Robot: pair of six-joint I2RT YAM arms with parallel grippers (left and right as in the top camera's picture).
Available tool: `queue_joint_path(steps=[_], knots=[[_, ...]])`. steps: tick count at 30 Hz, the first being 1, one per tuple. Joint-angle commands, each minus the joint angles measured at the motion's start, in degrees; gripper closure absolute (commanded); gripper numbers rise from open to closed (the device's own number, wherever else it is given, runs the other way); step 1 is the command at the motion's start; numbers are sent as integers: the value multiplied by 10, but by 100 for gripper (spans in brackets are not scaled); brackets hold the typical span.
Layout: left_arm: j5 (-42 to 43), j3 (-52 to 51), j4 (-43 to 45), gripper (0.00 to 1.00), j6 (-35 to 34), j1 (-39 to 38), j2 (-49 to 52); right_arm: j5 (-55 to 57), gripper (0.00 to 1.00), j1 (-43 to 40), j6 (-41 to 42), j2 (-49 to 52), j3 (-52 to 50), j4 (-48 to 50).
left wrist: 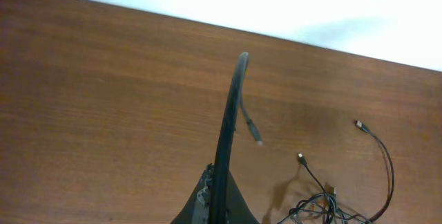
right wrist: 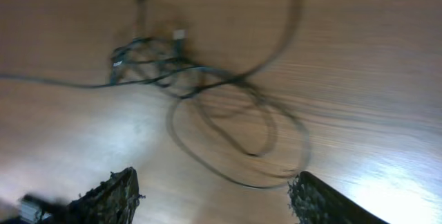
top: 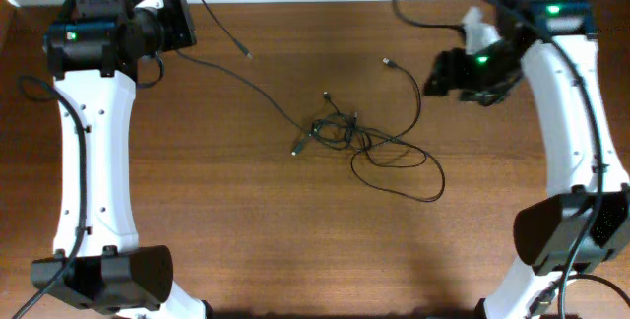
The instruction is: Untangle cables
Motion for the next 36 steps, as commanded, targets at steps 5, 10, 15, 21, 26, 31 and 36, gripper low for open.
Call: queue_joint_path(steps=[5, 10, 15, 21, 26, 31, 36], knots=[[99, 2, -14, 100, -65, 16, 1, 5, 39, 168, 48, 120, -8, 150], [198, 2, -15, 100, -44, 44, 1, 94, 50, 185, 43, 180, -9, 204], [196, 2, -14, 100, -44, 44, 1, 70, 58, 194, 82, 244, -9, 229], [193, 2, -14, 100, -43, 44, 1, 78, 81, 205, 97, 270, -9, 228], [181, 2, -19, 100, -43, 44, 1, 135, 68, 235, 141, 270, -46, 207], [180, 2, -20, 99, -43, 44, 1, 139, 96, 232, 141, 248, 16, 155], [181, -3, -28, 95, -43, 41, 3, 132, 96, 232, 88, 165, 294, -24]])
